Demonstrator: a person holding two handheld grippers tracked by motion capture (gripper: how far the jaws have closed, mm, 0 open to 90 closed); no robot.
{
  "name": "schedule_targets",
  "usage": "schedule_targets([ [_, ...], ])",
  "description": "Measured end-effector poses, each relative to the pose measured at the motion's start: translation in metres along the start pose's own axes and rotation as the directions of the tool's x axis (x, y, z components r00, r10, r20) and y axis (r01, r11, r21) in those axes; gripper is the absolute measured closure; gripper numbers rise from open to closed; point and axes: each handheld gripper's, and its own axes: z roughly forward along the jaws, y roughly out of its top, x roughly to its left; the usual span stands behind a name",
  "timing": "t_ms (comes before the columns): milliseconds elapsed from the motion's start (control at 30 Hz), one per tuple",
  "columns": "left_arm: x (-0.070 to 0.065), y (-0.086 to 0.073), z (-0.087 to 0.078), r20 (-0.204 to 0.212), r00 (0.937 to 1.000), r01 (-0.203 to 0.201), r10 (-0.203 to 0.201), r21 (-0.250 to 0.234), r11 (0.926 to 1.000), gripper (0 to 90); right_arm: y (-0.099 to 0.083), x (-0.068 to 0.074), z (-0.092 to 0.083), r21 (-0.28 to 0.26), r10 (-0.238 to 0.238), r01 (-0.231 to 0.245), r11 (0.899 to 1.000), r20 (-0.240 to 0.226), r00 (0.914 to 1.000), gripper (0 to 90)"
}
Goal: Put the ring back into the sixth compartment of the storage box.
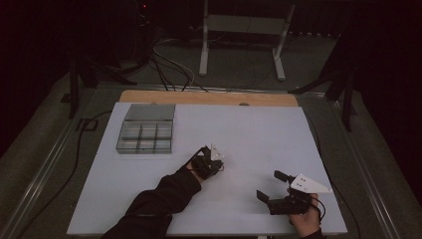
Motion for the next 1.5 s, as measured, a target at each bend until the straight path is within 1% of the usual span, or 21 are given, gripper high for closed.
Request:
schedule_targets([
  [233,0.001,-0.001,0.000,0.001,1.0000,0.008,-0.008,-0.005,1.0000,88.3,0.000,0.000,-0.001,-0.003,0.000,0.000,1.000,-0.001,1.0000,0.0],
  [367,0.000,-0.001,0.000,-0.001,1.0000,-0.006,0.006,-0.012,0.9999,88.4,0.001,0.000,-0.002,-0.007,0.000,0.000,1.000,0.001,1.0000,0.0],
  [433,0.001,-0.002,0.000,0.005,1.0000,0.008,-0.008,-0.016,0.9998,88.4,0.000,-0.001,-0.001,-0.005,0.002,-0.002,1.000,0.000,1.0000,0.0],
  [567,0.001,-0.002,-0.001,0.008,0.9999,0.011,-0.011,-0.021,0.9997,88.4,0.001,0.000,-0.001,-0.005,0.003,-0.003,1.000,-0.004,1.0000,0.0],
  [667,0.000,-0.001,-0.003,0.015,0.9999,0.009,-0.008,-0.038,0.9993,88.4,0.001,-0.001,-0.002,-0.008,0.006,-0.007,1.000,-0.006,1.0000,0.0],
  [733,0.000,0.000,-0.004,0.030,0.9995,0.012,-0.011,-0.039,0.9992,88.4,0.001,0.000,-0.002,-0.010,0.007,-0.007,1.000,-0.005,1.0000,0.0],
  [767,0.000,0.001,-0.005,0.023,0.9997,0.007,-0.006,-0.043,0.9991,88.4,0.001,-0.001,-0.002,-0.010,0.005,-0.005,1.000,-0.007,1.0000,0.0],
  [833,0.000,0.001,-0.006,0.035,0.9993,0.015,-0.014,-0.045,0.9989,88.4,0.001,-0.001,-0.002,-0.007,0.006,-0.006,1.000,-0.005,1.0000,0.0],
  [867,0.000,0.001,-0.007,0.029,0.9995,0.011,-0.009,-0.050,0.9987,88.4,0.001,-0.001,-0.002,-0.008,0.006,-0.006,1.000,-0.005,1.0000,0.0],
  [933,0.000,0.002,-0.009,0.039,0.9992,0.015,-0.013,-0.051,0.9986,88.4,0.001,0.000,-0.002,-0.010,0.005,-0.005,1.000,-0.008,1.0000,0.0],
  [967,0.000,0.003,-0.010,0.034,0.9994,0.012,-0.010,-0.055,0.9984,88.4,0.001,0.000,-0.002,-0.009,0.003,-0.003,1.000,-0.008,1.0000,0.0],
  [1033,0.001,0.004,-0.012,0.042,0.9990,0.016,-0.014,-0.059,0.9981,88.4,0.001,0.000,-0.002,-0.008,0.005,-0.005,1.000,-0.007,1.0000,0.0],
  [1133,0.000,0.006,-0.015,0.039,0.9992,0.006,-0.004,-0.067,0.9977,88.4,0.001,0.000,-0.002,-0.010,0.004,-0.004,1.000,-0.008,1.0000,0.0],
  [1233,0.000,0.007,-0.018,0.046,0.9989,0.014,-0.011,-0.074,0.9972,88.3,0.001,0.000,-0.001,-0.007,0.007,-0.008,1.000,-0.007,0.9999,0.0],
  [1333,0.000,0.009,-0.021,0.043,0.9991,0.003,0.000,-0.079,0.9969,88.4,0.001,0.000,-0.001,-0.008,0.003,-0.003,1.000,-0.008,1.0000,0.0],
  [1367,0.000,0.009,-0.021,0.043,0.9991,0.003,0.000,-0.079,0.9969,88.4,0.001,0.000,-0.001,-0.008,0.003,-0.003,1.000,-0.008,1.0000,0.0],
  [1400,0.001,0.009,-0.022,0.051,0.9986,0.013,-0.009,-0.083,0.9964,88.4,0.001,0.000,-0.001,-0.007,0.005,-0.005,1.000,-0.007,1.0000,0.0],
  [1433,0.002,0.009,-0.023,0.048,0.9988,0.007,-0.003,-0.083,0.9965,88.3,0.001,0.000,-0.001,-0.007,0.009,-0.009,1.000,-0.007,0.9999,0.0],
  [1500,0.003,0.010,-0.024,0.052,0.9986,0.011,-0.007,-0.087,0.9962,88.3,0.001,0.000,-0.001,-0.007,0.006,-0.006,1.000,-0.006,1.0000,0.0],
])
